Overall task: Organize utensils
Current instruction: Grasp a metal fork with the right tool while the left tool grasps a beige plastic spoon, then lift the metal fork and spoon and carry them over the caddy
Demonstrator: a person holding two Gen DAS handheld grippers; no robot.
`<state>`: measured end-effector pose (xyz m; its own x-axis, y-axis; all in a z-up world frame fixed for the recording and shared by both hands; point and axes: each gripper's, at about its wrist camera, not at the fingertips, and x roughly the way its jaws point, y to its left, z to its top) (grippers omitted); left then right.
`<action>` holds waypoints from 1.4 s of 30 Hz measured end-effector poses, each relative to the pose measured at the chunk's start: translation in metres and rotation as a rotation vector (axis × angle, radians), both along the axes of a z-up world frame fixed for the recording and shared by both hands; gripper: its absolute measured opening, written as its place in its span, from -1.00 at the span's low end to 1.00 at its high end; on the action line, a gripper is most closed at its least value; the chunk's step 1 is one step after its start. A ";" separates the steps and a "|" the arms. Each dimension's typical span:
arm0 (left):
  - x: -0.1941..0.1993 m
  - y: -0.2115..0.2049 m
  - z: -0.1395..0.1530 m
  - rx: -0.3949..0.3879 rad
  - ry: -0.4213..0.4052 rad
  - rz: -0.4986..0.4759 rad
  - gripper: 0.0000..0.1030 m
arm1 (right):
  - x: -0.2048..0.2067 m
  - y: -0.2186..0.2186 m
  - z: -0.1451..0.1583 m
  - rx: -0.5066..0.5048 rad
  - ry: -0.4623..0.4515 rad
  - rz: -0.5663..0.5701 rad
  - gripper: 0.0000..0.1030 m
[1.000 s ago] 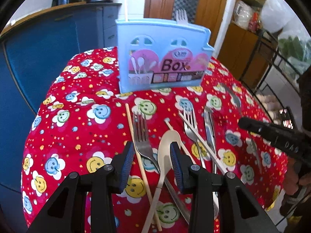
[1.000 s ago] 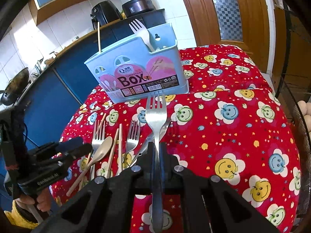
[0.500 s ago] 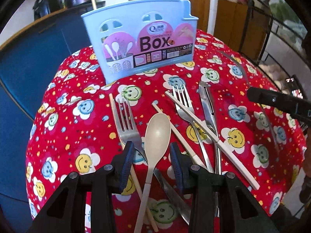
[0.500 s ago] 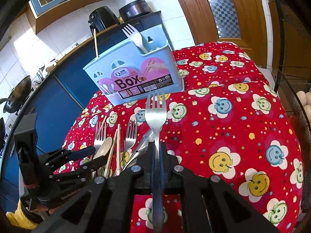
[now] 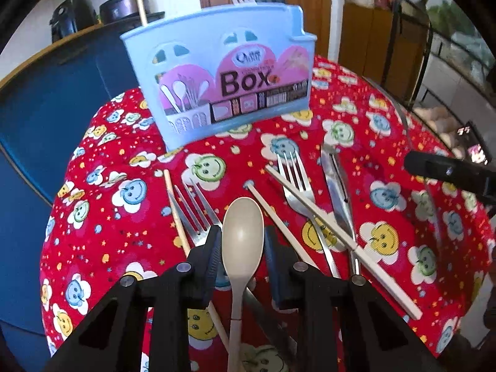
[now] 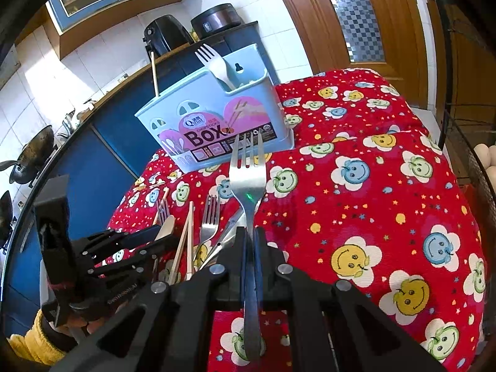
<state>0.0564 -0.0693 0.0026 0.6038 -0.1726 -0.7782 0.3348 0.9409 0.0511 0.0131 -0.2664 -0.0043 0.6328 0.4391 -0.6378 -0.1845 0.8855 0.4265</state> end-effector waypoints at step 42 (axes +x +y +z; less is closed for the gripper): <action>-0.004 0.067 0.131 -0.408 -0.433 0.092 -0.47 | 0.011 0.014 0.085 -0.074 -0.236 -0.051 -0.89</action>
<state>0.0527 -0.0027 0.1340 0.8775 -0.3381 -0.3402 0.2808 0.9372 -0.2071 0.0239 -0.2524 0.0811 0.7884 0.3603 -0.4986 -0.2254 0.9234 0.3108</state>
